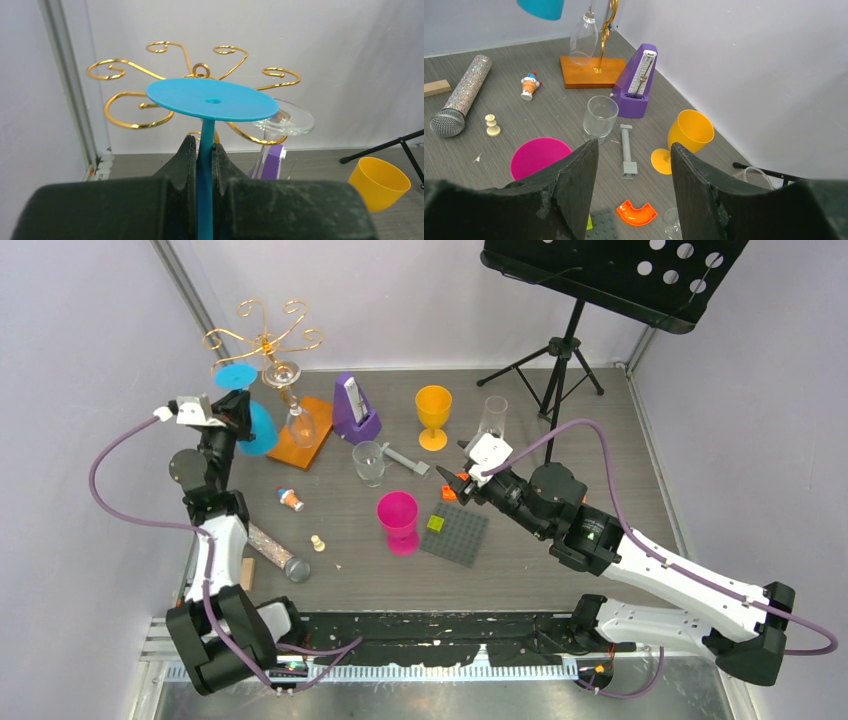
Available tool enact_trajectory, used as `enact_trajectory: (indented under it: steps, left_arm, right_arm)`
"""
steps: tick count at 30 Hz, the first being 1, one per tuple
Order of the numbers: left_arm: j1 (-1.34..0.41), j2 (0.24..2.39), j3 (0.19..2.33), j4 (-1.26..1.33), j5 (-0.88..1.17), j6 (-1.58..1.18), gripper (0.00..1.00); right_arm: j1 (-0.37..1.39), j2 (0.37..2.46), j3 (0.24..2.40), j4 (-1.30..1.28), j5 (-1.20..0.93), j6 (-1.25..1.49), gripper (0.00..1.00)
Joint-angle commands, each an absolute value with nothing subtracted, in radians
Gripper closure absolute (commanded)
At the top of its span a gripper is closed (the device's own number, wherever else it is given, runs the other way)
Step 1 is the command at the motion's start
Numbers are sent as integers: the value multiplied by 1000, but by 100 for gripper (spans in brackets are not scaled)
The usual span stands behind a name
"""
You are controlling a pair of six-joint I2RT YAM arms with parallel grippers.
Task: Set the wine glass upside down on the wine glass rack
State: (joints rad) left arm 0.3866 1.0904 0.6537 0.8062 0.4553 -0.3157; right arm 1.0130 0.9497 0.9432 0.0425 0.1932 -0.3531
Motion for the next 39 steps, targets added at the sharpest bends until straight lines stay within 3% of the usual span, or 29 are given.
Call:
enact_trajectory:
  steps: [1,23,39]
  left_arm:
    - [396,1151,735,1001,578,-328,100]
    - [448,1445,714,1399,588,-458,100]
    - [448,1529,804,1364,637,-474,100]
  right_arm:
    - [1012,939,948,39,196,-339,39]
    - [1012,991,992,-32,166,-352,39]
    - [1012,1029,1006,-41,164,-363,39]
